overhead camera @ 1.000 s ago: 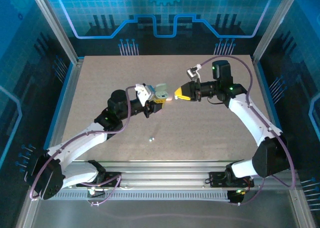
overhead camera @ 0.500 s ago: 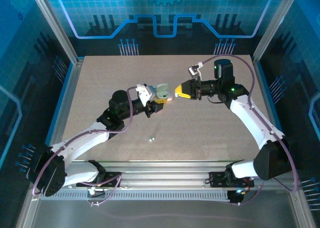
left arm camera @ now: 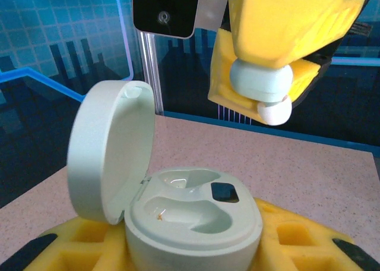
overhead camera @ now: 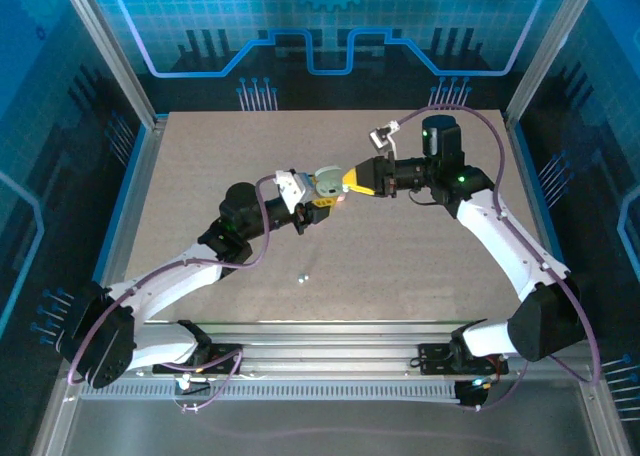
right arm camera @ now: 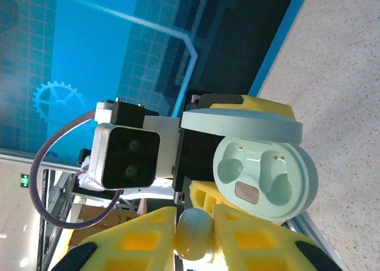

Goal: Insert wireless bluetooth earbuds into charging case

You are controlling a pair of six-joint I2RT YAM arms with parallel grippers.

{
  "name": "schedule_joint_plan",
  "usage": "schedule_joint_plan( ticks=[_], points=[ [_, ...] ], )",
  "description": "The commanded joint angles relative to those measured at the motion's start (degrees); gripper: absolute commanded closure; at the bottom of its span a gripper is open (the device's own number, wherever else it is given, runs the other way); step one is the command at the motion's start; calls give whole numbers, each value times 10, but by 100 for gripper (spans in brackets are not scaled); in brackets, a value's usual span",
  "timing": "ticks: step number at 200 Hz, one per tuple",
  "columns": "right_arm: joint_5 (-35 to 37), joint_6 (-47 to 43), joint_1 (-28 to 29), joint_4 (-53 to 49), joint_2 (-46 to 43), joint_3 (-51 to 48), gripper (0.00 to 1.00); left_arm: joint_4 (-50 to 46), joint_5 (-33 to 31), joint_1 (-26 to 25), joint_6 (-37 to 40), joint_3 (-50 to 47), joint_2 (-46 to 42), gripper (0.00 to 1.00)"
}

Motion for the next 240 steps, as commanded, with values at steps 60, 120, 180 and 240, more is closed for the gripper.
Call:
schedule_joint_plan(
  ticks=[60,120,180,240],
  points=[
    [60,-14,28,-13,-7,28,79,58,21,-6,10,-13,14,65],
    [116,-55,65,-64,14,68,79,73,23,-10,-3,-7,32,65],
    [167,-88,81,-112,18,84,79,84,15,-11,-18,-7,31,65],
    [187,-93,92,-120,29,90,79,84,10,-11,-18,-9,26,65]
  ],
)
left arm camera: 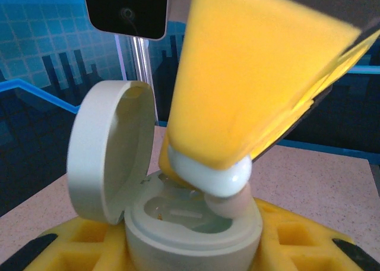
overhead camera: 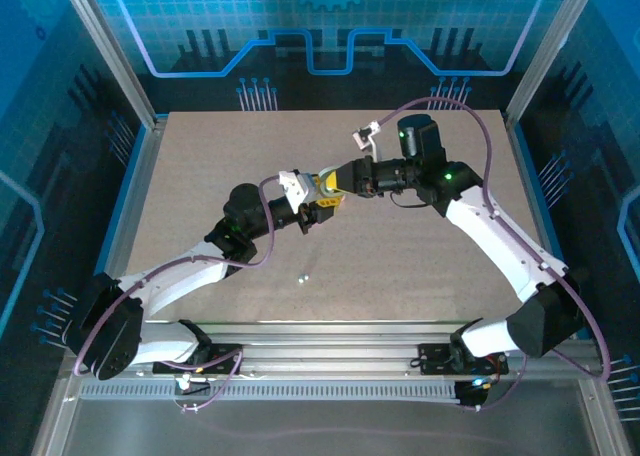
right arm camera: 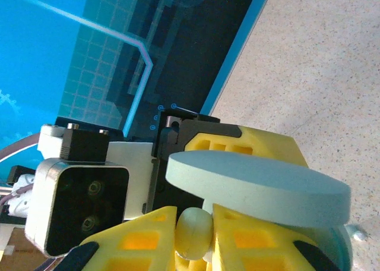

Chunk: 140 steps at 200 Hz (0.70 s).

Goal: Insert wireless bluetooth earbuds into charging case

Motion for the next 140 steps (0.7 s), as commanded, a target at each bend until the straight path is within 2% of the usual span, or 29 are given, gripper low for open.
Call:
schedule_joint_plan(
  ticks=[1,57,140],
  points=[
    [17,-15,11,-17,10,23,79,32,2,-4,-11,-6,-4,65],
    [33,-12,19,-11,14,26,79,35,5,-5,-13,-6,-3,65],
    [118,-70,31,-108,18,56,75,46,7,-5,-21,-5,-2,64]
  ],
)
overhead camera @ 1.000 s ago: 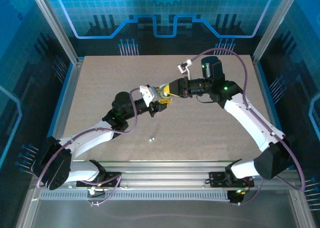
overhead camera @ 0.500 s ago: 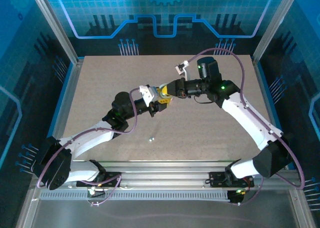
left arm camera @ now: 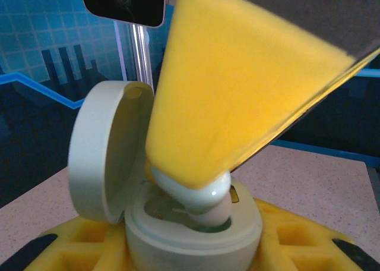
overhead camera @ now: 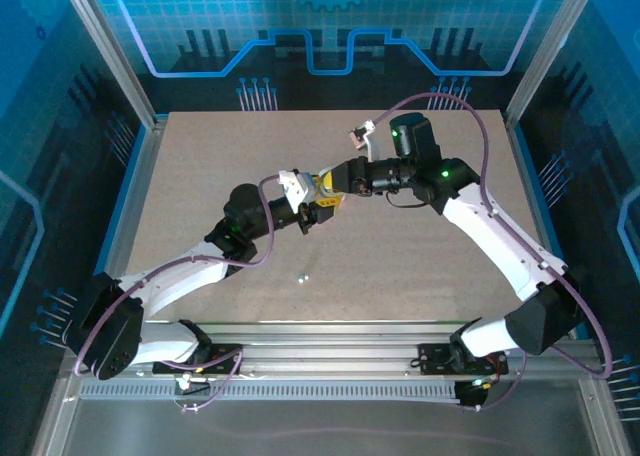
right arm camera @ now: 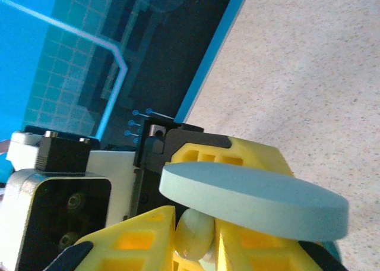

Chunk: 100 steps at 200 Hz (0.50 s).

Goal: Insert wireless bluetooth earbuds into charging case

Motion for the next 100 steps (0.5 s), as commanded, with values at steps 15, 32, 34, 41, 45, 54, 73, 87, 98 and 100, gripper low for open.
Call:
schedule_joint_plan(
  ticks=[15,32,34,41,45,54,73,87,98,100],
  points=[
    [41,-30,10,-52,12,19,75,47,10,-5,-8,-5,-2,64],
    [40,-28,11,-50,14,20,75,46,12,-5,-9,-3,-3,65],
    [39,-28,12,-50,14,19,75,46,12,-5,-9,-3,-2,65],
    [38,-27,12,-49,16,20,75,46,12,-5,-8,-2,-2,65],
    [37,-27,12,-49,16,20,75,46,12,-5,-8,-3,-2,64],
    [32,-27,12,-49,18,23,74,46,12,-5,-8,-2,-3,65],
    [23,-28,15,-48,21,28,74,45,11,-5,-7,-2,-2,65],
    [10,-29,19,-45,24,32,74,44,10,-5,-6,-3,-1,65],
    [8,-30,21,-46,26,35,74,46,9,-5,-7,-2,-1,65],
    [9,-30,21,-47,27,35,74,45,10,-5,-7,-2,-1,65]
  ],
)
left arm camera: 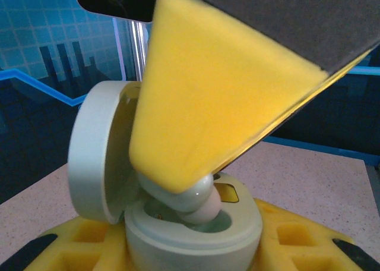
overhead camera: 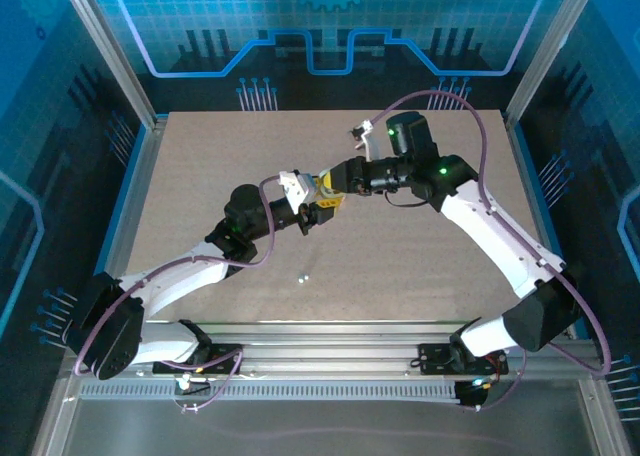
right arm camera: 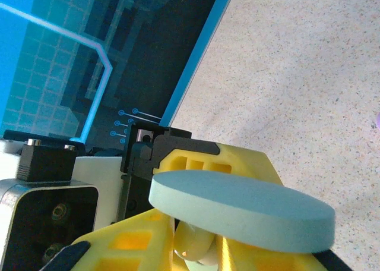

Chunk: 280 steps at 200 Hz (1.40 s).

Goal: Insert wireless bluetooth earbuds into charging case

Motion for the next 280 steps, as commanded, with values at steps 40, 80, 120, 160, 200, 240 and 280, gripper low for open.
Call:
schedule_joint_plan(
  ticks=[40,80,120,160,200,240,280],
  points=[
    [11,-20,16,-45,18,23,73,48,9,-4,-7,0,-5,65],
    [19,-23,17,-55,13,26,70,46,4,-4,-6,-2,-11,65],
    [38,-27,16,-77,6,34,68,50,0,-4,-7,-4,-11,65],
    [43,-31,17,-87,2,37,67,51,1,-4,-7,-4,-11,65],
    [36,-32,17,-88,2,39,68,51,-1,-4,-7,-4,-11,65],
    [-11,-17,15,-70,4,35,71,51,-2,-4,-6,-3,-10,65],
    [-21,0,10,-65,-2,28,69,52,-7,-4,-4,-4,-11,65]
  ],
)
